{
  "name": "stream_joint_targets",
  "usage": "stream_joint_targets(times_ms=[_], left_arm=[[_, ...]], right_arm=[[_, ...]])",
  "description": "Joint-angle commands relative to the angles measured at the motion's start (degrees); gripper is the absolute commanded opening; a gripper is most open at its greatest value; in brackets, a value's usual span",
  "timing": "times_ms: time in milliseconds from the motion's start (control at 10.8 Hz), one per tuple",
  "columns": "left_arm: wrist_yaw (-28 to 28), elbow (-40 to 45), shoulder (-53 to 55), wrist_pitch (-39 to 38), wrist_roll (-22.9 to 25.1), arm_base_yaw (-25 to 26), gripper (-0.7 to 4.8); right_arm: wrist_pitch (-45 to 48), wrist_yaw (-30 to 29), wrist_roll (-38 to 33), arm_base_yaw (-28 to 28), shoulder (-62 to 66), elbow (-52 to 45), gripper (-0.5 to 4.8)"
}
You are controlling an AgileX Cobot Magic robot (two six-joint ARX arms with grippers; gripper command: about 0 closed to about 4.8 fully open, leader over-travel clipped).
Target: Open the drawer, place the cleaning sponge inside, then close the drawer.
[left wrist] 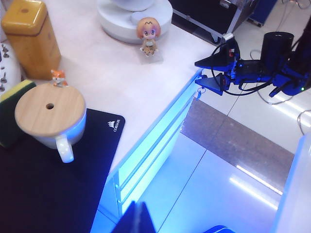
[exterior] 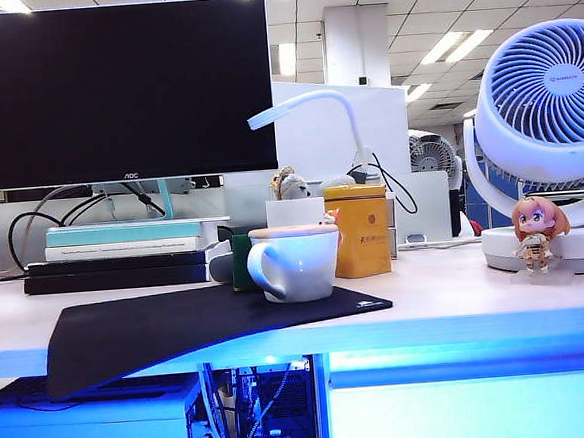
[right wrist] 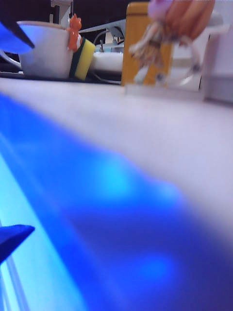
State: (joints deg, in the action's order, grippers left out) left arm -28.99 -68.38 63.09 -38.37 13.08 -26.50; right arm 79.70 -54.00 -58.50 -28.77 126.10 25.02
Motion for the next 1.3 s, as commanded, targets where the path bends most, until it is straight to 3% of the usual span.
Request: stream_joint_targets(times_ms=[93,834,1298], left_arm=[[-0.4,-0.3,-0.2,0.9,0.5,0.0,-0.05],[-0.4,-0.3,-0.2,0.9,0.4,0.0,-0.05],[-0.4,-0.3,-0.2,1.2,0.5,0.0,-0.05]], right_arm=[[0.8,-0.3,1.3,0.1,0.3,0.7,4.79],[-0.1,-3.5,-0.5,0.2,0.4,6.7,4.79],[1.4,-0.8,0.4,0.1,0.1,1.1,4.79]])
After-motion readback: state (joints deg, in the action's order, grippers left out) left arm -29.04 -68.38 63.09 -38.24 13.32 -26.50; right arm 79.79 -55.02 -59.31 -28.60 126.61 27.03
